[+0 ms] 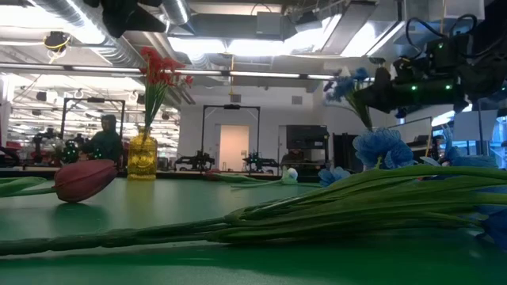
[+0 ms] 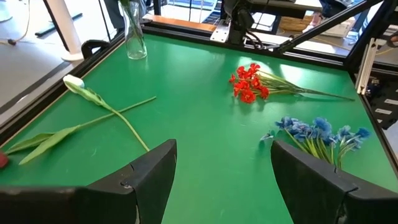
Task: Sort flowers into vase by color
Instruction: Put the top blue flowers into the transparent vase, then put the bottom red flower into the yellow vase
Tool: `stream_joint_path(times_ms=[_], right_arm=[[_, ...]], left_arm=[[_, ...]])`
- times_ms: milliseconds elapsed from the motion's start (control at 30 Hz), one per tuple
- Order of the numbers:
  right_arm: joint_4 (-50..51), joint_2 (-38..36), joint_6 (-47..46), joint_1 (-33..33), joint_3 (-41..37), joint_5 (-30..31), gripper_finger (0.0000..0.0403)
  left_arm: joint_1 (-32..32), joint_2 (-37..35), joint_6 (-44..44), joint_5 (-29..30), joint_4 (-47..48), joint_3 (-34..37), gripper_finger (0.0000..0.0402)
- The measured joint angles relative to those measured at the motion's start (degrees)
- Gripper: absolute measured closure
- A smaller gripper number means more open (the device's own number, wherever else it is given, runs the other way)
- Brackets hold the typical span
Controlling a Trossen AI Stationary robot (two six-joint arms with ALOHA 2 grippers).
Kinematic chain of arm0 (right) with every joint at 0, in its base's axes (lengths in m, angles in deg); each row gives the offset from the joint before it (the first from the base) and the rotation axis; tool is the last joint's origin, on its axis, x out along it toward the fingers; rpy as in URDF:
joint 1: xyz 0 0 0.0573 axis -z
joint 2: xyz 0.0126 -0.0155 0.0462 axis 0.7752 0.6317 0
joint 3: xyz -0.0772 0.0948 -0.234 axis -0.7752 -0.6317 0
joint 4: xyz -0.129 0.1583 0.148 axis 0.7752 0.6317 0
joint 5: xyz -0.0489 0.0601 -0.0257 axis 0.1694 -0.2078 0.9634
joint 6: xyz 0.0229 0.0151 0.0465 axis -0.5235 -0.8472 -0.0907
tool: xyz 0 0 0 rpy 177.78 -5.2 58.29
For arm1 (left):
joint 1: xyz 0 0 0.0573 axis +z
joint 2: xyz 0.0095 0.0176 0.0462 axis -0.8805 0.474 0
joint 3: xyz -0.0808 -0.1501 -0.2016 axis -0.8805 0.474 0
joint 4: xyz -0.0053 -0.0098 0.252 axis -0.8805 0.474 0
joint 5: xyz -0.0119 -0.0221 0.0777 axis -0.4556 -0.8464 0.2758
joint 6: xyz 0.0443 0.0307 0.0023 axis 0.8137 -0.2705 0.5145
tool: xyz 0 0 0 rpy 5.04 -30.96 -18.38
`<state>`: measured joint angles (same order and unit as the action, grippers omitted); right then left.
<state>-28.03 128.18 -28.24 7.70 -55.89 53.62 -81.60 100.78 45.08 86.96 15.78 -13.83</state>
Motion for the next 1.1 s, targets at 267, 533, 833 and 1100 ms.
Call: stream_joint_path(times_ms=[267,533,833,1100], right_arm=[[15.22,-10.72,4.09,0.00,0.00,-1.06,0.0171],[33.47,-27.23,8.79,0.00,0.00,0.40,0.0164],[51.21,-41.60,9.87,0.00,0.02,2.60,0.0164],[55.60,-47.72,3.35,-0.07,0.02,-20.83,0.0164]], left_arm=[[-0.01,0.00,-3.74,-0.07,3.67,0.00,0.0147],[0.00,0.00,-3.99,-0.02,3.49,0.00,0.0147],[-0.02,0.00,-3.86,0.02,3.25,0.00,0.0147],[-0.02,0.00,-2.34,0.02,2.56,0.00,0.0147]])
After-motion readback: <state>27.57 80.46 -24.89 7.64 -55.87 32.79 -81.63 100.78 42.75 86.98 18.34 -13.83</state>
